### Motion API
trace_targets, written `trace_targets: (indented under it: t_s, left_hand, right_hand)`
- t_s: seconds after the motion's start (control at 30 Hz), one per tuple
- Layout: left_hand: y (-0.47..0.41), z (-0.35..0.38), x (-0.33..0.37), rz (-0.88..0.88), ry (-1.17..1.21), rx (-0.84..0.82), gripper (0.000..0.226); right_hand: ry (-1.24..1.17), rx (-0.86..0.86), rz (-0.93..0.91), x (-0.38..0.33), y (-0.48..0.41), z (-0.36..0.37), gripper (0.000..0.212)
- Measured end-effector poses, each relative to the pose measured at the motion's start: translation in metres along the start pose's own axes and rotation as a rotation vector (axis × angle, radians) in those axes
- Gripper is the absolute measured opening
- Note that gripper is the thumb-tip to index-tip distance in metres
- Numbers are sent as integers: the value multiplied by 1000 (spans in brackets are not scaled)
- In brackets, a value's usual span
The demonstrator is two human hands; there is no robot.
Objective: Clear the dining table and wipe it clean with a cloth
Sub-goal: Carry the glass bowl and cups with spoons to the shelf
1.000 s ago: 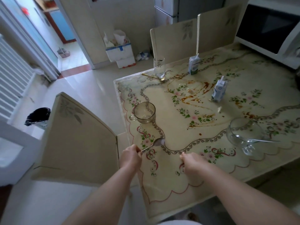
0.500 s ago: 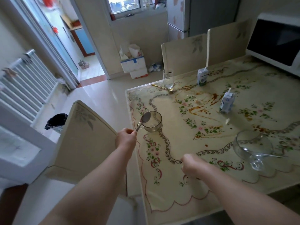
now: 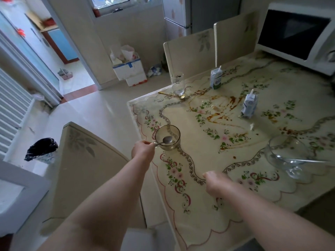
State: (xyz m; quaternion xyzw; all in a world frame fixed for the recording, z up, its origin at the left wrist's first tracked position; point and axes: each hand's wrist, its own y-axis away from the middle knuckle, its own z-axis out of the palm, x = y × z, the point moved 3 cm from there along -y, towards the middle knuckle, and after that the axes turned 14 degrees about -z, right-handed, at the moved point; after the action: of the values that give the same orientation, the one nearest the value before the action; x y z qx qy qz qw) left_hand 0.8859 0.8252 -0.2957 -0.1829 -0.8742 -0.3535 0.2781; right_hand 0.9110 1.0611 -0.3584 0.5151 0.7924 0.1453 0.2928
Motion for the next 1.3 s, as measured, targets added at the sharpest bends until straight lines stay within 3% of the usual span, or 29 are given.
trace_targets:
  t_s: [0.33,0.43,0.6,0.77,1.03,1.3]
  left_hand:
    - [-25,17,4,107,-99,-80,16]
    - [-34,16,2,106,-30,-144,26]
    - [-54,7,-5,-107,287,-208,51]
    - [-74,0,-8,-213,370,-288,44]
    - [-84,12,-7,-79,-21,-407,24]
    - [-89,21,-8,0,-105,-438,23]
  right_hand:
    - [66,-66,78,-17,-2,0,40]
    - [70,-54,113,-22,-4,-4,35]
    - [42,-21,162,-26,-7,-4,42]
    - [43,0,190,-28,-10,4,49]
    - [33,8,220,-31,-11,9,52]
    - [45,11,227,-35,-11,12,55]
